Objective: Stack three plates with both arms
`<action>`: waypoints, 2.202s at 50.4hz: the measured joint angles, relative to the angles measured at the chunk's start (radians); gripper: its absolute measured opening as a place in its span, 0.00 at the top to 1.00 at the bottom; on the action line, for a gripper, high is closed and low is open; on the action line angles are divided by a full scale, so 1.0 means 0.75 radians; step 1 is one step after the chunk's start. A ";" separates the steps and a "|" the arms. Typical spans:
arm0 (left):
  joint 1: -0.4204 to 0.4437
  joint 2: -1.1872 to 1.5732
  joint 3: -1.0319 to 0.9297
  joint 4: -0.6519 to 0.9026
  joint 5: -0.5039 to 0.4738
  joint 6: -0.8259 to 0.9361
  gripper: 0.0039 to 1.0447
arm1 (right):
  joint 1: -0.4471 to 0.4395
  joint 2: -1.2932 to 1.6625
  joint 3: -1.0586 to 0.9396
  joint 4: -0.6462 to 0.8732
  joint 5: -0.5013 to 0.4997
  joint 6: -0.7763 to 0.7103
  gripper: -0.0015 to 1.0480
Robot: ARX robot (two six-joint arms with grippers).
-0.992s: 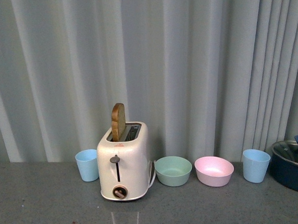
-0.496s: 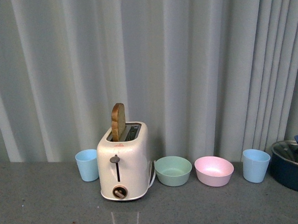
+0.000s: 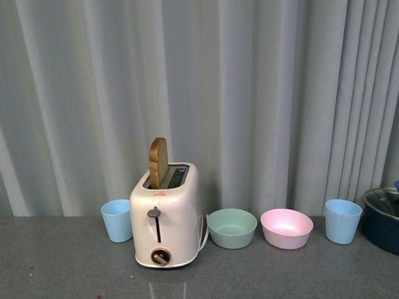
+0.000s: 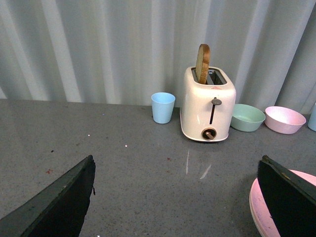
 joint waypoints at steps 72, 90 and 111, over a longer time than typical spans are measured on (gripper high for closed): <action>0.000 0.000 0.000 0.000 0.000 0.000 0.06 | 0.998 -0.292 -0.121 0.355 -0.027 0.671 0.97; 0.000 0.000 0.000 0.000 0.000 0.000 0.06 | 0.955 -0.192 -0.145 0.401 -0.056 0.726 0.97; 0.000 0.000 0.000 0.000 0.000 0.000 0.06 | 0.932 -0.101 -0.153 0.420 -0.052 0.726 0.97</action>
